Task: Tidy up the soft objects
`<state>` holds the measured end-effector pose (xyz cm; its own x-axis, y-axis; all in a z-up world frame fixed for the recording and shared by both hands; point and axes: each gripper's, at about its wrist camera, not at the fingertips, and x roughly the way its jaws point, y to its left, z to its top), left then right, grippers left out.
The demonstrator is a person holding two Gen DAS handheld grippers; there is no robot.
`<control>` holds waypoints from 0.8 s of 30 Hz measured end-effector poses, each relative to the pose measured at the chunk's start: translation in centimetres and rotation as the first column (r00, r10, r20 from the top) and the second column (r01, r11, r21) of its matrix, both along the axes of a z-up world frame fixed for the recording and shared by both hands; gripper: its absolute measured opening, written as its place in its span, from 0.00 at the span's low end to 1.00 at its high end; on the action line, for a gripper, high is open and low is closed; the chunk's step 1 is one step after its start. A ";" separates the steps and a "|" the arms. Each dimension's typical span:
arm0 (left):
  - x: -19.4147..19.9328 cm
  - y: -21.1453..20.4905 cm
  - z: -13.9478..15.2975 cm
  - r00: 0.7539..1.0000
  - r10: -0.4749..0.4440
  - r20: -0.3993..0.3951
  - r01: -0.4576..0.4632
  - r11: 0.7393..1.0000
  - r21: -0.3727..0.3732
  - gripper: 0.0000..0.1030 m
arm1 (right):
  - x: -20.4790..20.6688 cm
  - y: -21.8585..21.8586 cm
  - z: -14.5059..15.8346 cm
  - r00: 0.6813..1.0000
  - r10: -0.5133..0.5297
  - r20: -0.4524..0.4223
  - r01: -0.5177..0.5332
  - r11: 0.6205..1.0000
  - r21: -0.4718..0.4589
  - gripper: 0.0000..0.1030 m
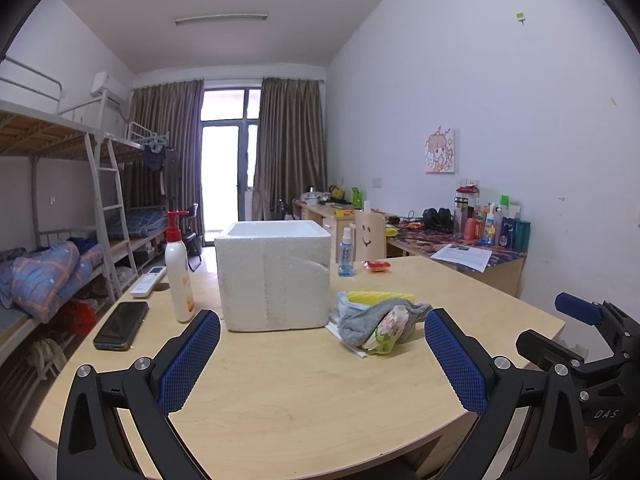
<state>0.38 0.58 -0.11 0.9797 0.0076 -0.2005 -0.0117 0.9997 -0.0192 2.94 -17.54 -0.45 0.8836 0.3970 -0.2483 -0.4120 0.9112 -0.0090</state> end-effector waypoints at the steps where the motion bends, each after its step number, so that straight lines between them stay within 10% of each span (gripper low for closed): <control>1: 0.0 0.0 0.0 1.000 0.001 0.000 -0.001 1.000 0.000 0.99 | 0.0 0.1 0.0 1.000 0.002 0.001 -0.002 1.000 0.000 1.00; 24: 0.5 0.7 -0.1 1.000 -0.013 -0.020 0.012 1.000 -0.021 0.99 | 0.1 0.4 -0.1 1.000 0.011 -0.009 -0.011 1.000 0.003 1.00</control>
